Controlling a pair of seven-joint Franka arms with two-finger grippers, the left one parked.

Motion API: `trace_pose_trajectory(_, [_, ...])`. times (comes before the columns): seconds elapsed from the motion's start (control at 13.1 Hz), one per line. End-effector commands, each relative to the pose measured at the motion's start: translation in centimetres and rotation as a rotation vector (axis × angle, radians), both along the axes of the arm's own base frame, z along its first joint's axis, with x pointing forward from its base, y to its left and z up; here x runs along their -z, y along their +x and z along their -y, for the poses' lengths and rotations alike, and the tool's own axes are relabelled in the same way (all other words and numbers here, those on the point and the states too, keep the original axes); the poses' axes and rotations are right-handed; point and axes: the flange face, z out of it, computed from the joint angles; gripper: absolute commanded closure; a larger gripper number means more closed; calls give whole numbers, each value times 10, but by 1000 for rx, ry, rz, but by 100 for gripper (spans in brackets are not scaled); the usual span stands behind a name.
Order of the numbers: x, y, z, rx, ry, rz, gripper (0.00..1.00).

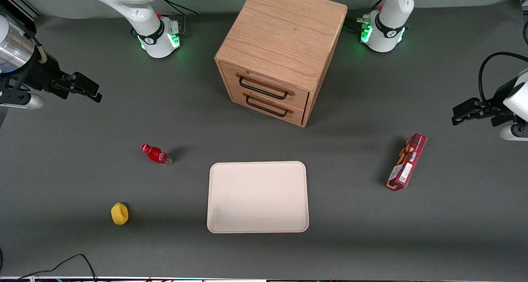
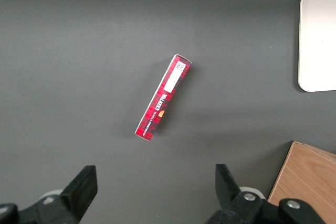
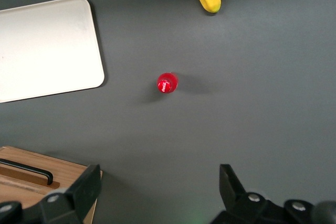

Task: Open upper drawer
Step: 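Move the right gripper toward the upper drawer's black handle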

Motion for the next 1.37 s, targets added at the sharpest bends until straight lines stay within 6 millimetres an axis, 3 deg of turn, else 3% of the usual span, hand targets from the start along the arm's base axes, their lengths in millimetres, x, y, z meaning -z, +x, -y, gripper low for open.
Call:
trace_pose_trajectory(0.0, [-3, 1, 5, 30, 14, -6, 0])
trace_pose_trajectory(0.15, [-3, 0, 4, 32, 13, -6, 0])
trace_pose_trajectory(0.38, [-6, -1, -15, -2, 37, -2, 0])
trace_pose_trajectory(0.53, [5, 8, -58, -96, 141, -31, 0])
trace_pose_trajectory(0.91, [33, 36, -202, -348, 251, -24, 0])
trace_pose_trajectory(1.14, [68, 20, -296, -506, 365, -11, 0])
trace_pose_trajectory(1.3, [83, 8, -341, -568, 372, 44, 0])
